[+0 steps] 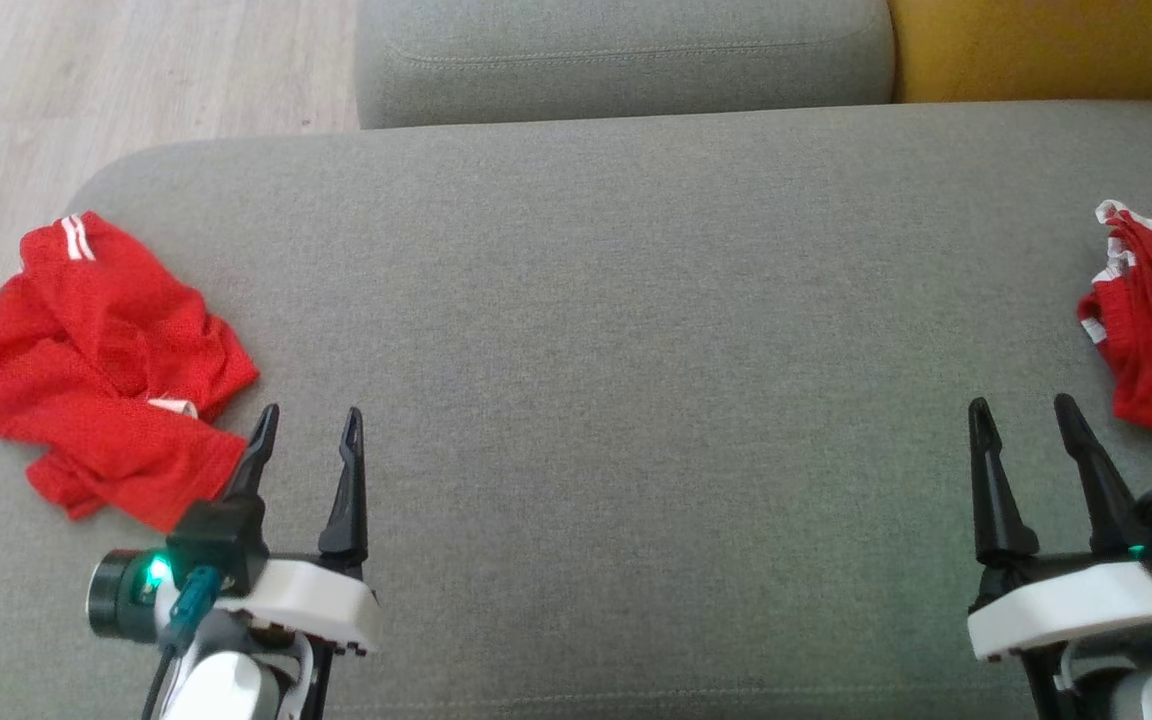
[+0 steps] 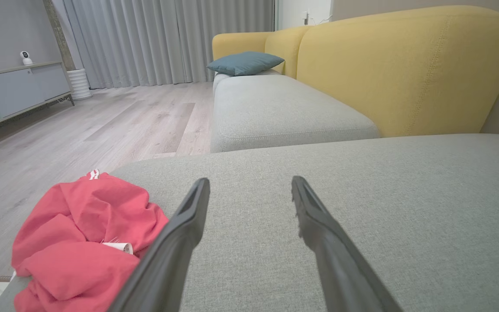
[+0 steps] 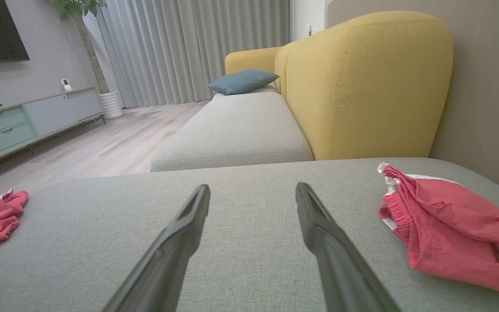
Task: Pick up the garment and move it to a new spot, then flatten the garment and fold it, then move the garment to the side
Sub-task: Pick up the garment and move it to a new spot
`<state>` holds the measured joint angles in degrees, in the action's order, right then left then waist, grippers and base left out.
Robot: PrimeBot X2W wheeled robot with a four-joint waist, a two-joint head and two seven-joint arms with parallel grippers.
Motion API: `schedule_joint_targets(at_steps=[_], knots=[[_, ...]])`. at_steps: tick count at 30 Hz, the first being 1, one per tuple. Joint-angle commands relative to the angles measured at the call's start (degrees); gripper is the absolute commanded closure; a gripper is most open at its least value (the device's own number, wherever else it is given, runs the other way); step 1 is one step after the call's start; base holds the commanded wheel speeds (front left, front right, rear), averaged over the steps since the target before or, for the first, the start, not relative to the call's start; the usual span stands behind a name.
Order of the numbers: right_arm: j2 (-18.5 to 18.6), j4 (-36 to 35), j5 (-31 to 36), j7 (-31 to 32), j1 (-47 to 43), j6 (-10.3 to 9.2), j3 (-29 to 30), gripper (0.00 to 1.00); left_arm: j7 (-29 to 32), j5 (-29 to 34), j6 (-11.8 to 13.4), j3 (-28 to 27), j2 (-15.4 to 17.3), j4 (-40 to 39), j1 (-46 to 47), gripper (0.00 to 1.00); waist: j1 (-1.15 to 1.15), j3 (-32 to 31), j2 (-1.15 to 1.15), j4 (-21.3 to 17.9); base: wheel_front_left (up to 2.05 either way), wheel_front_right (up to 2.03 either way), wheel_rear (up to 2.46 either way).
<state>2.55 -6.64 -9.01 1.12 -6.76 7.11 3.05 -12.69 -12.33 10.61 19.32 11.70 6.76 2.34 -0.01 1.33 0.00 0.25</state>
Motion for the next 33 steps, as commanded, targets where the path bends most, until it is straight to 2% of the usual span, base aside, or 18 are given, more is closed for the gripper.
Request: schedule_joint_targets(at_steps=[1,9,15,28,33], knots=[[0.3,-2.4,-0.4,0.1,1.2,0.37,-1.4,0.0,0.0,-0.3,0.4,-2.1,1.3,-1.8,2.1,0.0,0.01,0.0,0.0,-0.1,0.0,0.0,0.0],[0.3,-2.1,-0.7,0.0,1.3,0.37,-1.1,0.0,0.0,-0.4,0.5,-1.7,1.4,-1.8,2.7,0.0,0.01,0.2,0.0,0.3,0.0,0.0,0.0],[0.3,-2.9,-0.7,0.1,0.9,0.37,0.0,0.0,-0.1,-0.3,0.2,-1.1,1.1,-1.7,4.3,0.0,0.01,1.1,0.0,3.4,0.0,0.0,0.0],[0.3,-6.8,0.8,2.3,2.4,0.37,-0.9,0.0,-1.7,-0.9,-1.5,0.2,-1.1,1.0,9.3,0.0,0.01,3.2,0.0,17.6,0.0,0.0,0.0],[0.3,-8.1,1.4,3.3,2.8,0.37,-1.9,0.0,-2.1,-1.6,-1.7,-0.9,-1.7,1.3,9.5,0.0,0.01,3.6,0.0,21.3,0.0,0.0,0.0]])
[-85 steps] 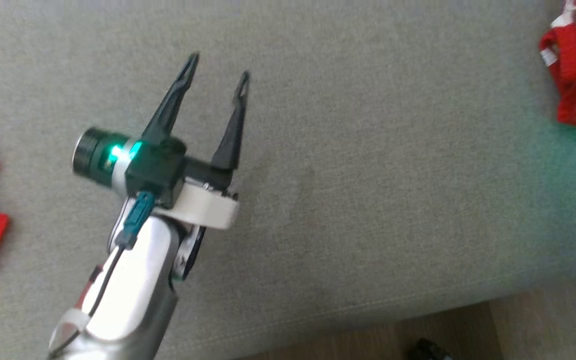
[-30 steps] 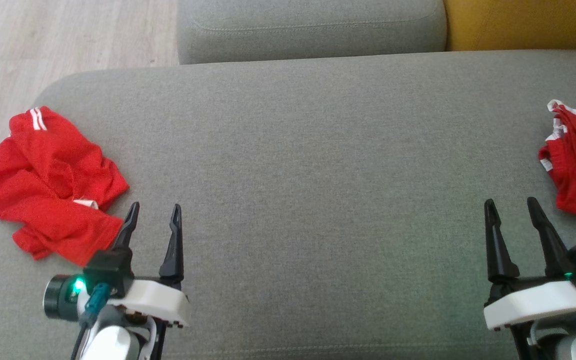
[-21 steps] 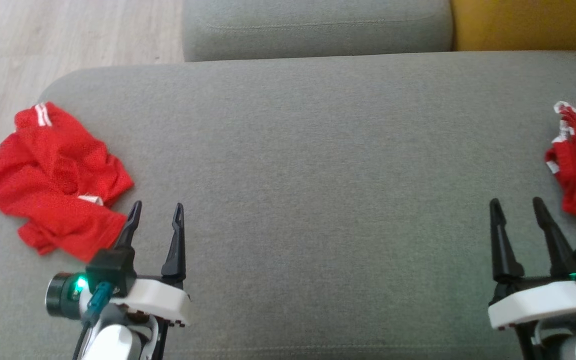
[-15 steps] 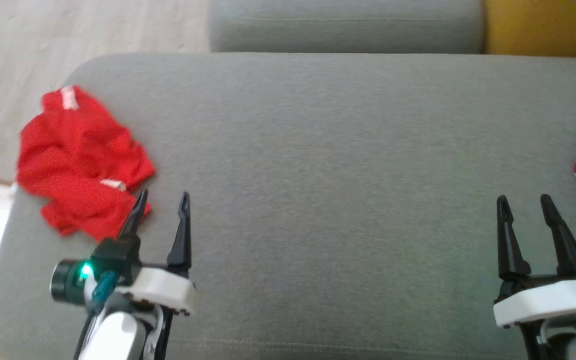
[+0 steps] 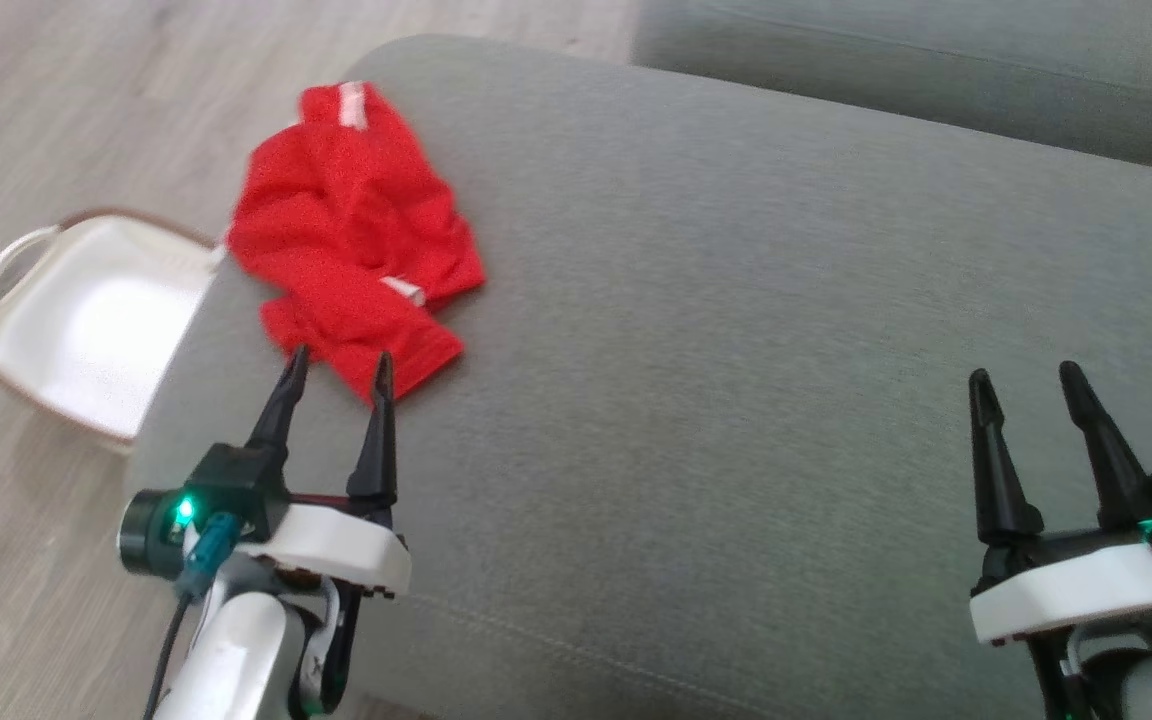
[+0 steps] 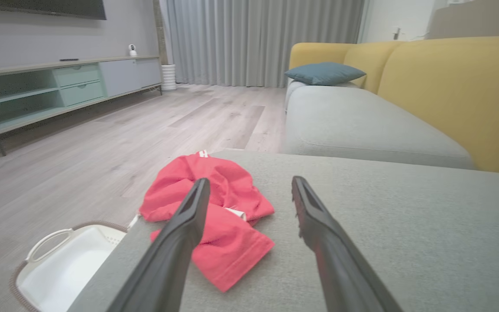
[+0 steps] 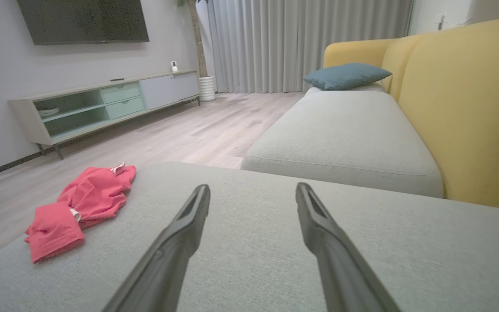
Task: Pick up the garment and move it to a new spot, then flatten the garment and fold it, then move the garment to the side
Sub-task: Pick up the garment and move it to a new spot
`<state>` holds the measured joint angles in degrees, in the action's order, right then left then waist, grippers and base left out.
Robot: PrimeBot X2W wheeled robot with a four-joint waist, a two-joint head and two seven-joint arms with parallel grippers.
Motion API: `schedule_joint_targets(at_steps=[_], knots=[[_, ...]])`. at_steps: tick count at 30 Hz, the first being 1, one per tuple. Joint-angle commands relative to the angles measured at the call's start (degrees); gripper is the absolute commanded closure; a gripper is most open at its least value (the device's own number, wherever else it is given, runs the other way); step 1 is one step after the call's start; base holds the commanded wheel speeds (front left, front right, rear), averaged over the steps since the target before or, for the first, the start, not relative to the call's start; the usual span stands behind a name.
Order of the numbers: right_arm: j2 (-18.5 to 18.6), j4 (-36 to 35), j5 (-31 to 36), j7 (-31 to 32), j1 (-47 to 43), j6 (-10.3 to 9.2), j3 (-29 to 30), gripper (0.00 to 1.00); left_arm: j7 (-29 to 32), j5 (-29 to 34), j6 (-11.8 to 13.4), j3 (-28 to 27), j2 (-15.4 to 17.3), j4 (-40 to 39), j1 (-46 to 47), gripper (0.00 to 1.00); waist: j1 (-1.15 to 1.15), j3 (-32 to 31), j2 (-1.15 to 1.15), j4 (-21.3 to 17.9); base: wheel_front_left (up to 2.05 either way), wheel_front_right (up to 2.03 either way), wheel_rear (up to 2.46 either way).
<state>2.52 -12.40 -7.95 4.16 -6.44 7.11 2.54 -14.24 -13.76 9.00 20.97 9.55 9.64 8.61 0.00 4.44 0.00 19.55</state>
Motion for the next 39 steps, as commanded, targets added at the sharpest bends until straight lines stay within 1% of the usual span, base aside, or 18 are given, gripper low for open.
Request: schedule_joint_targets(at_steps=[1,6,12,15,19,22,27,28,34,36,39], knots=[[0.4,-2.6,0.4,0.4,2.6,0.37,-1.6,0.0,-0.6,-0.3,-0.2,-2.8,0.4,-1.5,3.2,0.0,0.0,0.6,0.0,2.6,0.0,0.0,0.0],[0.4,-3.5,1.1,1.3,2.8,0.37,-1.9,0.0,-0.7,-0.2,-0.4,-3.9,0.1,-1.9,2.9,0.0,0.0,1.0,0.0,4.3,0.0,0.0,0.0],[0.4,-4.8,1.8,2.2,3.4,0.37,-2.1,0.0,-0.7,0.6,-0.6,-5.3,-0.8,-2.8,2.9,0.0,0.0,2.7,0.0,4.6,0.0,0.0,0.0],[0.5,-5.6,2.1,3.0,4.0,0.37,-2.3,0.0,-0.7,0.8,-0.8,-6.2,-1.6,-2.6,3.9,0.0,0.0,4.6,0.0,4.1,0.0,0.0,0.0],[1.7,-7.4,2.4,4.7,5.3,0.37,-2.3,0.0,-0.7,0.0,-1.9,-7.4,-2.9,0.0,7.3,0.0,0.0,9.0,0.0,3.2,0.0,0.0,0.0],[3.0,-9.1,2.6,6.2,6.4,0.37,-1.9,0.0,-0.7,-1.3,-3.4,-8.2,-3.8,4.9,11.3,0.0,0.0,12.7,0.0,2.4,0.0,0.0,0.0],[5.6,-11.8,2.6,8.2,8.8,0.37,-1.2,0.0,-0.7,-3.4,-6.3,-10.2,-4.4,16.0,19.0,0.0,0.0,18.6,0.0,0.8,0.0,0.0,0.0],[5.6,-11.8,2.6,8.2,8.8,0.37,-1.2,0.0,-0.7,-3.4,-6.3,-10.2,-4.4,16.0,19.0,0.0,0.0,18.6,0.0,0.8,0.0,0.0,0.0],[7.2,-13.4,2.2,9.2,10.2,0.37,-0.4,0.0,-0.8,-6.2,-10.5,-12.2,-4.0,32.5,28.0,0.0,0.0,22.8,0.0,-0.1,0.0,0.0,0.0],[7.5,-13.6,2.0,9.3,10.5,0.37,-0.1,0.0,-0.6,-6.9,-11.5,-12.5,-4.0,37.7,30.6,0.0,0.0,23.6,0.0,-0.2,0.0,0.0,0.0],[7.8,-13.6,1.7,9.3,10.9,0.37,0.1,0.0,1.5,-7.9,-12.8,-12.4,-4.1,44.8,33.8,0.0,0.0,24.2,0.0,-0.4,0.0,0.0,0.0]])
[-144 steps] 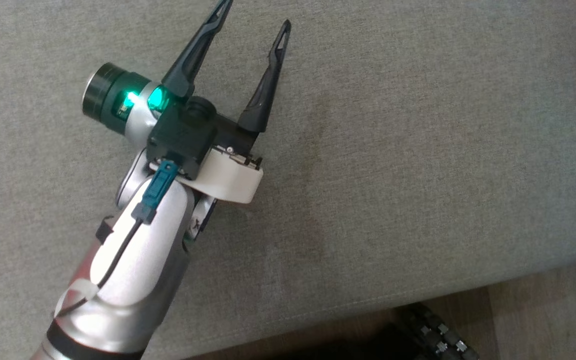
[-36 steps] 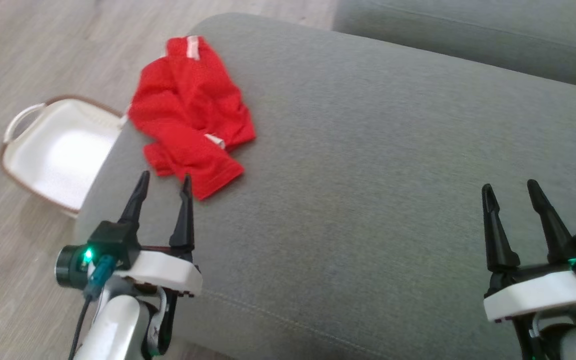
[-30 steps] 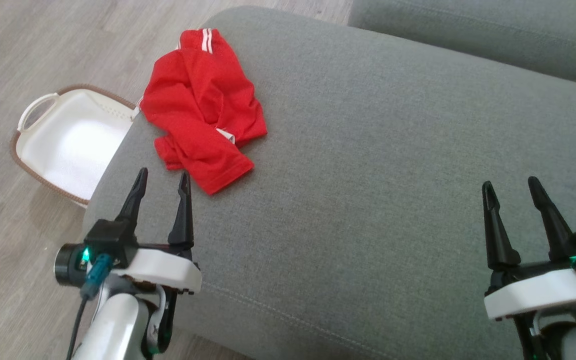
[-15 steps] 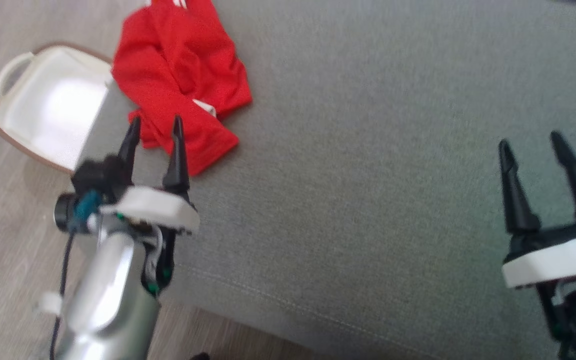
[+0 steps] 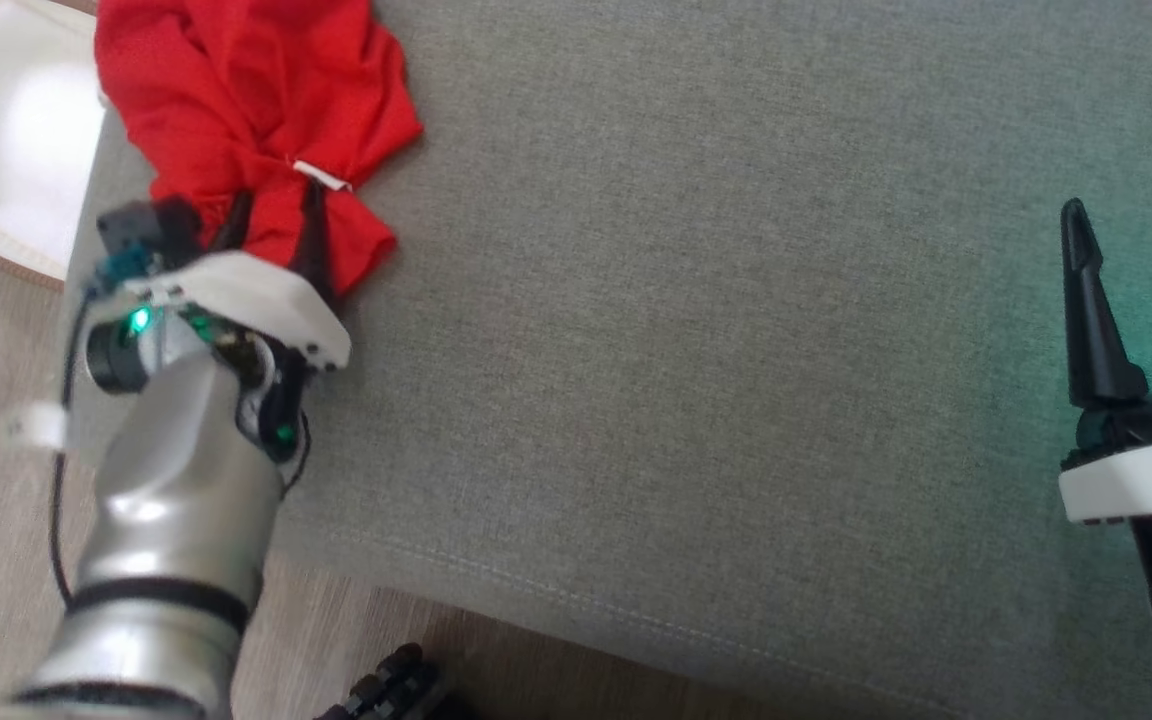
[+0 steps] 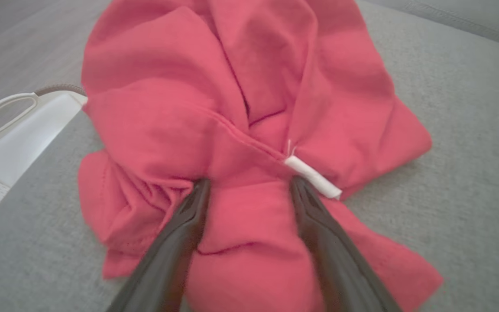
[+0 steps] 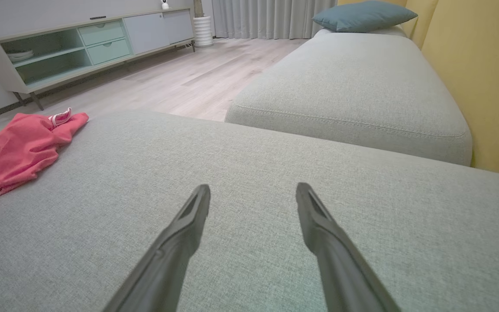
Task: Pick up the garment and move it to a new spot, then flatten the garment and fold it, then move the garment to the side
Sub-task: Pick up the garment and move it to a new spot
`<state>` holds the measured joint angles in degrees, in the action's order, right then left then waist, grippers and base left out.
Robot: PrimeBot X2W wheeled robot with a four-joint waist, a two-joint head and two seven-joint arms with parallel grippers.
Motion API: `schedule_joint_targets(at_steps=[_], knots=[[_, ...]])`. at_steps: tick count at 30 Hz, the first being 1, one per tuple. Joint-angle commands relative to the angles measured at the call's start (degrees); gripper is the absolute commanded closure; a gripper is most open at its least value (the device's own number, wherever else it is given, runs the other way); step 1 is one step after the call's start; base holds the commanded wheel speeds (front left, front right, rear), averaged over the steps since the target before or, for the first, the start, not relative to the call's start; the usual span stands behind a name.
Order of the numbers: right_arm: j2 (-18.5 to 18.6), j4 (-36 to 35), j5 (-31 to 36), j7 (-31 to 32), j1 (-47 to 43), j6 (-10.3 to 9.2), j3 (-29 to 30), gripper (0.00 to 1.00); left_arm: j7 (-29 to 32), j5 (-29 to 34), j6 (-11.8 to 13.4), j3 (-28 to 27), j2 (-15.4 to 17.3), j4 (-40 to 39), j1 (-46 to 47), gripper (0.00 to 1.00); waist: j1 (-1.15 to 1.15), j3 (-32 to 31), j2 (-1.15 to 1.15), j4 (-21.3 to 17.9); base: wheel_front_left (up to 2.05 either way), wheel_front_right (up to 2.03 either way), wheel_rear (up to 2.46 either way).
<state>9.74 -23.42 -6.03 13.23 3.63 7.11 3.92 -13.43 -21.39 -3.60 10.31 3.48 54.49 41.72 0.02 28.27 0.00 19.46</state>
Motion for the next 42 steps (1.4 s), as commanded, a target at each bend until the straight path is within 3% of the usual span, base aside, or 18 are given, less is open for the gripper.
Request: schedule_joint_targets(at_steps=[1,5,6,7,8,13,18,21,23,30,35,42], knots=[[0.7,-2.6,-0.3,0.2,0.9,0.37,-1.3,0.0,2.0,-0.6,-0.5,-1.6,2.0,2.2,1.7,0.0,-0.02,0.5,0.0,-0.3,0.0,0.0,0.0],[0.4,-2.3,-0.6,0.3,1.0,0.37,-1.1,0.0,6.8,-1.4,-1.2,-1.2,2.1,9.2,4.6,0.0,-0.02,0.5,0.0,-0.5,0.0,0.0,0.0],[0.3,-2.2,-0.7,0.3,0.9,0.37,-1.1,0.0,7.9,-1.3,-1.2,-0.9,2.3,10.6,5.1,0.42,-0.02,0.3,0.0,-0.5,0.0,0.0,0.0],[0.2,-2.0,-0.8,0.3,0.9,0.37,-1.1,0.0,8.2,-1.2,-1.2,-0.7,2.4,11.5,5.6,0.94,-0.02,0.1,0.0,-0.5,0.0,0.0,0.0],[0.1,-1.8,-0.8,0.2,0.9,0.37,-1.2,0.0,8.4,-1.2,-1.3,-0.6,2.5,12.3,6.0,1.0,-0.02,-0.2,0.0,-0.4,0.0,0.0,0.0],[-0.6,-0.6,-1.2,-0.7,0.9,0.37,-1.3,0.0,2.7,0.0,0.2,0.2,3.5,12.7,6.9,1.0,-0.02,-2.7,0.0,-0.2,0.0,0.0,0.0],[-2.2,1.6,-1.6,-2.7,0.0,0.37,-1.7,0.0,-1.4,2.2,3.4,0.6,4.9,6.1,5.3,1.0,-0.02,-8.2,0.0,-0.3,0.0,0.0,0.0],[-3.2,2.7,-1.8,-3.8,-0.7,0.37,-2.0,0.0,-1.5,3.1,4.5,-0.3,5.7,-2.5,1.9,1.0,-0.02,-11.5,0.0,-0.8,0.0,0.0,0.0],[-4.1,3.8,-1.9,-4.9,-1.3,0.37,-2.4,0.0,-1.5,4.7,6.0,-1.1,6.9,-12.4,-3.3,1.0,-0.02,-14.6,0.0,-2.0,0.0,0.0,0.0],[-5.5,5.9,-2.2,-6.7,-3.3,0.37,-3.4,0.0,-0.5,7.3,8.4,0.3,8.4,-32.0,-16.1,1.0,-0.02,-20.0,0.0,-5.8,0.0,0.0,0.0],[-6.0,6.2,-2.3,-7.1,-3.9,0.37,-4.1,0.0,4.1,8.5,8.5,3.2,8.7,-41.3,-21.3,1.0,-0.02,-21.1,0.0,-9.2,0.0,0.0,0.0],[-6.5,6.7,-3.1,-7.9,-3.0,0.37,-5.1,0.0,9.6,10.1,5.9,10.2,6.8,-48.0,-22.2,1.0,-0.02,-19.7,0.0,-18.0,0.0,0.0,0.0]])
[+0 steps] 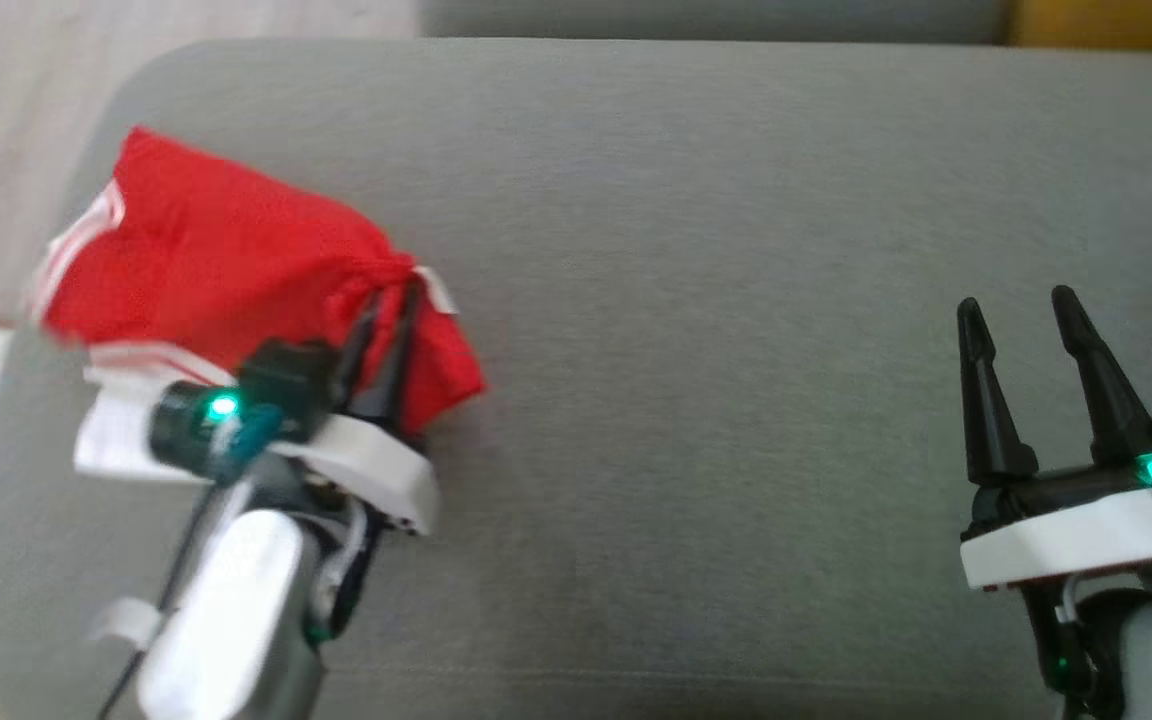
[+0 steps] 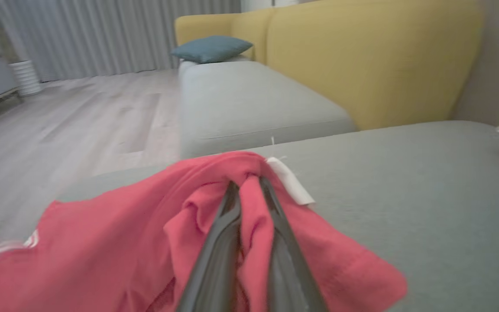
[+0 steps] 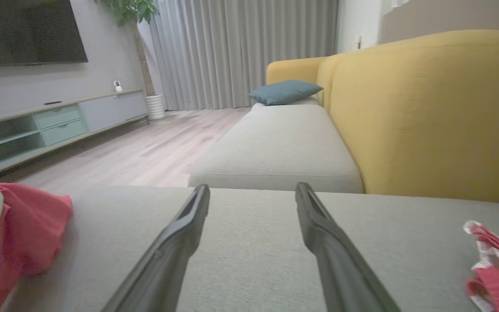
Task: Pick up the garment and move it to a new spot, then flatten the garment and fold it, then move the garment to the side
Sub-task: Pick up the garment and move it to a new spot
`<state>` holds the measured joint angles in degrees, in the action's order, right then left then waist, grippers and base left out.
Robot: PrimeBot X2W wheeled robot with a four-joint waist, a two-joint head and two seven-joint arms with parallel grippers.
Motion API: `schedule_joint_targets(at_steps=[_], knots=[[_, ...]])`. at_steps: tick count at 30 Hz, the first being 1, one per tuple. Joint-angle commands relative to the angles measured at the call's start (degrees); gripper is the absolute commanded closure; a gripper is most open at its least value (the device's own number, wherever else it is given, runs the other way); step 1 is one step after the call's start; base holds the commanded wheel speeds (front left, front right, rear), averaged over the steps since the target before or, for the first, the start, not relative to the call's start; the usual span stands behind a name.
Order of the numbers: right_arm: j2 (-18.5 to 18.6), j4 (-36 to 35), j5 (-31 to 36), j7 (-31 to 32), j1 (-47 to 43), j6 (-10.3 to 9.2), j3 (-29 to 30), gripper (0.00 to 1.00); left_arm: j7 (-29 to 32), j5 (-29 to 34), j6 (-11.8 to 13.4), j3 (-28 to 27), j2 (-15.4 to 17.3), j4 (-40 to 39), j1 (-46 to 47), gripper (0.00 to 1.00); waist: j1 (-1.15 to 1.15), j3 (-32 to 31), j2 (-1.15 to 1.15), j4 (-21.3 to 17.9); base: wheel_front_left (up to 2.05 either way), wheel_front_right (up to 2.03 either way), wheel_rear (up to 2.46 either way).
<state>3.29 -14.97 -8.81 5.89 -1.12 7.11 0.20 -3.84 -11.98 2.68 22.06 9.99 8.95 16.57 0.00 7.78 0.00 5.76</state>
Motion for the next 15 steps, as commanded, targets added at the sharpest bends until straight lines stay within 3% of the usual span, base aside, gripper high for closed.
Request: schedule_joint_targets(at_steps=[1,9,15], knots=[[-0.1,-1.7,-0.5,-0.8,1.9,0.37,-1.6,0.0,0.4,0.9,-0.7,-0.6,-0.3,-2.6,3.4,1.0,0.0,1.3,0.0,-5.9,0.0,0.0,0.0],[-0.3,-0.3,-1.7,-2.5,3.1,0.37,-1.5,0.0,1.3,2.5,-3.2,6.6,-4.7,-1.5,10.2,1.0,0.0,6.1,0.0,-17.5,0.0,0.0,0.0],[-0.4,0.6,-3.2,-4.3,3.9,0.37,-1.5,0.0,2.0,2.3,-3.5,9.3,-6.1,3.7,14.5,1.0,0.0,10.0,0.0,-22.4,0.0,0.0,0.0]])
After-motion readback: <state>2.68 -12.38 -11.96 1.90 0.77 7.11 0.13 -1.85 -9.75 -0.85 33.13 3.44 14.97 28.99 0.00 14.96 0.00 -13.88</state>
